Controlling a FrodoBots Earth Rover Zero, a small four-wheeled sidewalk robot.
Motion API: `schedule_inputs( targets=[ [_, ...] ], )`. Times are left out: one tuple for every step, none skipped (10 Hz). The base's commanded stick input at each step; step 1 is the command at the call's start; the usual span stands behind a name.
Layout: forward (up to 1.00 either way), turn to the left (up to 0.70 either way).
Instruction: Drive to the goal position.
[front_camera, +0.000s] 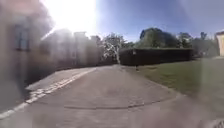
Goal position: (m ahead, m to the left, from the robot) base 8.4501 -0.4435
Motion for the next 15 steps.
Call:
schedule_inputs(
  targets=[
    [1.0, 0.0],
    [1.0, 0.0],
    [1.0, 0.0],
    [1.0, 0.0],
    [1.0, 0.0],
    [1.0, 0.0],
    [1.0, 0.0],
    [1.0, 0.0],
    [1.0, 0.0],
    [1.0, 0.05],
    [1.0, 0.15],
    [1.0, 0.33],
    [1.0, 0.4],
    [1.0, 0.4],
    [1.0, 0.24]
  ],
)
